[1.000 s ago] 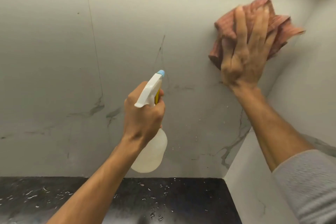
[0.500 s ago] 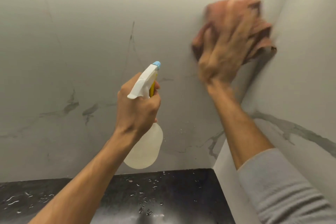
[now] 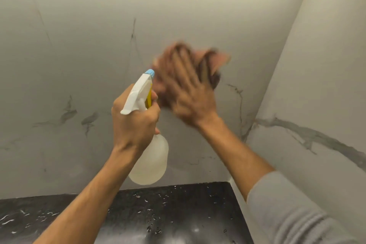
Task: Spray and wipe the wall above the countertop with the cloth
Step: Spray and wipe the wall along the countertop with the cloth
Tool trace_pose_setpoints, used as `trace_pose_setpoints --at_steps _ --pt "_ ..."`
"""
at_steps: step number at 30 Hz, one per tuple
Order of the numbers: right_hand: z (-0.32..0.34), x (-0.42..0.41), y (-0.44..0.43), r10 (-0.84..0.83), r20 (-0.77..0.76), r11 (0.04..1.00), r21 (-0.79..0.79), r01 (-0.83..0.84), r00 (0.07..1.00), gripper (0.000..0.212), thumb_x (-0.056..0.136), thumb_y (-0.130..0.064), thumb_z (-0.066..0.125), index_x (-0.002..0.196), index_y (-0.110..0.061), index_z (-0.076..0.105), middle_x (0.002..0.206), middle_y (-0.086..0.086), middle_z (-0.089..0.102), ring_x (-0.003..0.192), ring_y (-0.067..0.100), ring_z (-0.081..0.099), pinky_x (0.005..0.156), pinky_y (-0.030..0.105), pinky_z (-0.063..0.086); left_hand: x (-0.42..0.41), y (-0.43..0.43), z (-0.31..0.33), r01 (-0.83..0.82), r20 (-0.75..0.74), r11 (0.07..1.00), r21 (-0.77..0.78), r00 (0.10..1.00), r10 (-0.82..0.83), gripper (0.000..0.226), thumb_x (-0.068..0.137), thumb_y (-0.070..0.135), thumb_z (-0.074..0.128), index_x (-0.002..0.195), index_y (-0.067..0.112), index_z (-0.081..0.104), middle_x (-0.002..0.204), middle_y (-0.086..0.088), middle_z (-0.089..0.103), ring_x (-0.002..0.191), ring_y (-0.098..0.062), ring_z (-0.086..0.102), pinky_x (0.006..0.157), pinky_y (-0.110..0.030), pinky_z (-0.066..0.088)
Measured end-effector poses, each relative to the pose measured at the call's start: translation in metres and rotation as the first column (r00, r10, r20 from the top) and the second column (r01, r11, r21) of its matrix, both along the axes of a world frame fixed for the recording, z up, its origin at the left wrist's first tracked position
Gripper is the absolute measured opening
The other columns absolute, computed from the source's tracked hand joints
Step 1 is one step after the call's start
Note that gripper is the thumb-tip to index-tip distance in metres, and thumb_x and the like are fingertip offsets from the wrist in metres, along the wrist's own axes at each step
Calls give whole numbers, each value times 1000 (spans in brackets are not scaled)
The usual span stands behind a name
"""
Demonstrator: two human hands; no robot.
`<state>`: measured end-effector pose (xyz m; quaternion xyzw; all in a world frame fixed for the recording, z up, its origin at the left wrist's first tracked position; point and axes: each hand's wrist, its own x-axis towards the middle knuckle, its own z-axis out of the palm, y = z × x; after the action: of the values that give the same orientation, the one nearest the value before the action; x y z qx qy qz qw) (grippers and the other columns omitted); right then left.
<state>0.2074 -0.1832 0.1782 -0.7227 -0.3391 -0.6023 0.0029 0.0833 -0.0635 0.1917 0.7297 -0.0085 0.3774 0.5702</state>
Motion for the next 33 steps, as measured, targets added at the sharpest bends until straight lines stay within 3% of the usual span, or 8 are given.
trace_pose_setpoints --at_steps 4,7,10,15,19,26,30,33 --pt "-34 -2 -54 -55 17 980 -190 58 998 49 92 -32 67 139 -28 55 149 9 40 139 26 39 107 39 37 -7 10 -9 5 -19 1000 -16 1000 -5 16 76 -16 54 84 -3 60 78 -28 58 62 -47 54 37 -29 48" --pt "40 19 -41 -52 17 979 198 48 998 48 98 -35 58 142 -19 53 149 21 44 140 37 38 122 44 3 -11 18 -16 -22 -18 998 -58 1000 21 11 79 -14 54 84 -6 59 77 -30 56 62 -48 52 38 -29 48" --pt "109 30 16 -73 128 887 461 6 989 46 101 -43 46 139 -20 56 143 20 52 135 36 43 115 59 19 -10 22 -23 -54 -20 997 -60 998 53 9 80 -13 55 82 -5 58 74 -30 55 60 -48 52 39 -29 48" --pt "6 -1 49 164 57 986 -34 -163 985 47 93 -19 64 139 -16 58 145 17 50 137 35 45 121 51 11 -11 29 -36 -162 -3 980 -114 987 162 17 78 -13 57 80 4 61 74 -23 59 53 -36 56 40 -32 50" --pt "-100 -21 -26 8 -134 971 -234 -40 991 54 91 -16 59 143 -31 49 152 4 38 142 22 36 93 39 50 -17 37 -50 -154 -19 982 -107 988 153 23 77 -13 57 77 10 62 73 -20 59 53 -31 56 37 -27 48" --pt "40 36 -41 -182 -28 782 603 162 983 49 105 -45 38 147 -20 40 151 24 38 141 38 28 114 63 18 -25 35 -62 -123 -60 990 -67 991 119 25 77 -16 55 78 9 61 72 -23 58 54 -35 55 38 -30 48" --pt "-47 18 -29 -41 -86 972 227 60 995 60 104 -47 37 157 -32 15 163 14 6 153 28 -1 118 59 -3 -25 30 -66 -111 -59 994 -17 992 110 15 78 -14 56 81 0 59 74 -25 56 57 -43 54 39 -34 50" --pt "-149 0 -50 -70 -129 967 -253 35 989 77 91 -34 63 155 -33 20 164 7 7 152 22 -7 112 52 22 -22 21 -72 -79 -80 997 24 994 80 14 77 -13 55 80 1 59 73 -19 58 58 -44 55 40 -45 52"
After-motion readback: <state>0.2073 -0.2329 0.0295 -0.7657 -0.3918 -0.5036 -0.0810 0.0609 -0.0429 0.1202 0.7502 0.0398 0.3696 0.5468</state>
